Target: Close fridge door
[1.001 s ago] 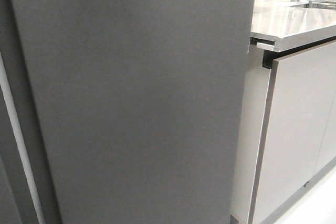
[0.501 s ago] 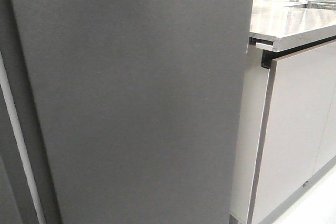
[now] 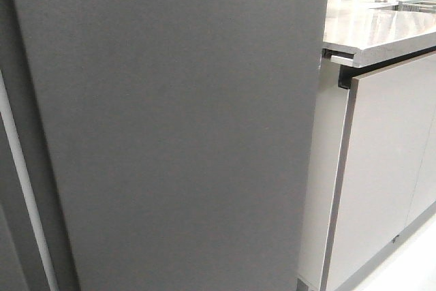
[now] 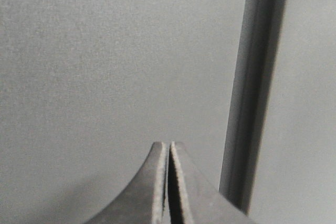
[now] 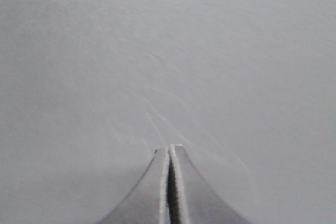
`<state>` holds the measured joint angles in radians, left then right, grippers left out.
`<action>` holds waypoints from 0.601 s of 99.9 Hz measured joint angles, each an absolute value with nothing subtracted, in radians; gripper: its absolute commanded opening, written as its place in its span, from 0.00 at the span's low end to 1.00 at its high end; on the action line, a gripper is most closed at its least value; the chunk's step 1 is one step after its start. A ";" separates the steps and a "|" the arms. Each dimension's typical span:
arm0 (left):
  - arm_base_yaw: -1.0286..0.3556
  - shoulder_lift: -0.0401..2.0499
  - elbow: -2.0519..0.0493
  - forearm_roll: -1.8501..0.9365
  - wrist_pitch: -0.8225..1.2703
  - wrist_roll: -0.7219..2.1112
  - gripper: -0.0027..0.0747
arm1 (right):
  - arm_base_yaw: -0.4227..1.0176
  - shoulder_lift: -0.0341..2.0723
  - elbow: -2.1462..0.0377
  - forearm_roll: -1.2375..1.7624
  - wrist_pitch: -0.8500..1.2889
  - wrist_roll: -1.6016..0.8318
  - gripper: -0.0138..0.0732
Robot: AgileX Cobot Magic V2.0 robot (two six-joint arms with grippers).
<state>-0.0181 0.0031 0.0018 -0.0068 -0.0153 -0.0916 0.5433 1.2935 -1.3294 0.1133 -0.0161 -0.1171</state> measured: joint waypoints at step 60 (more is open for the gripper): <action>-0.018 0.003 0.002 -0.007 -0.015 -0.092 0.01 | 0.372 0.851 -0.869 0.113 -0.046 -0.117 0.07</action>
